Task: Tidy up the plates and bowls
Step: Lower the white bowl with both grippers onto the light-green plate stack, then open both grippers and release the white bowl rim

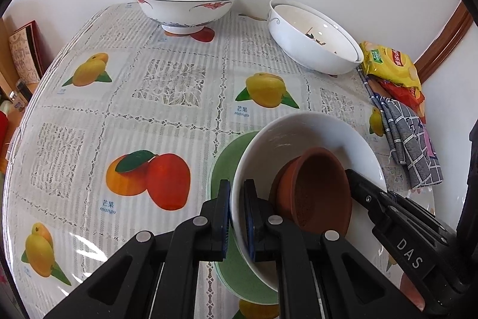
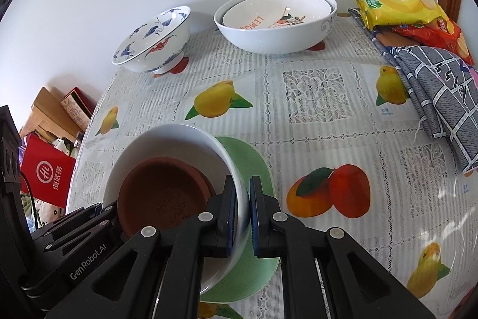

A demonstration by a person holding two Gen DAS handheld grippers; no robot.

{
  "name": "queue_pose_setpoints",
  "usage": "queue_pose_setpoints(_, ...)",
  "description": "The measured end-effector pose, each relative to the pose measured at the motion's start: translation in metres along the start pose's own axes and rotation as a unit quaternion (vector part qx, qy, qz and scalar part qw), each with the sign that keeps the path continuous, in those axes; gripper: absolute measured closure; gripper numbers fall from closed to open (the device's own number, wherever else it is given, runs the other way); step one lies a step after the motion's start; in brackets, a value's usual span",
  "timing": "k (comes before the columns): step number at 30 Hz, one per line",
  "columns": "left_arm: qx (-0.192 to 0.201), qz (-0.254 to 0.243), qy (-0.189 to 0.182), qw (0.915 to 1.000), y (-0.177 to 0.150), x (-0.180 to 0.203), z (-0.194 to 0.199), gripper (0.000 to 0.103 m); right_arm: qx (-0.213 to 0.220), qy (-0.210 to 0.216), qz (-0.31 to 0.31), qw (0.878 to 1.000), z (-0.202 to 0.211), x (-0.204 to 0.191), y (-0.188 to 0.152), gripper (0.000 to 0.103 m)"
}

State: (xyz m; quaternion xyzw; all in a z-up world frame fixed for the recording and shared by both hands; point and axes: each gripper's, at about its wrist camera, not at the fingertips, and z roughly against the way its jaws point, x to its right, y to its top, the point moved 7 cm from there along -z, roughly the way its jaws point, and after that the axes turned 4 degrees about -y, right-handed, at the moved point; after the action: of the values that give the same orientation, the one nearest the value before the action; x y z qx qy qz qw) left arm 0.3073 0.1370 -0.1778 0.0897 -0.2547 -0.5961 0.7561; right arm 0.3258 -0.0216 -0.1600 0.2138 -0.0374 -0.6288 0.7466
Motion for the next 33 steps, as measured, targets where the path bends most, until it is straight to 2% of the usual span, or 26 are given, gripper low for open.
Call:
queue_pose_setpoints(23,0.002,-0.014,0.013,0.9998,0.003,0.002,-0.007,0.093,-0.016,0.012,0.002,1.000,-0.012,0.004,-0.002,0.094)
queue_pose_setpoints(33,-0.002,-0.018,0.022,0.9996,0.001,0.002,-0.005,0.090,-0.016,-0.009,0.024,1.000,-0.003,0.004,-0.001,0.090)
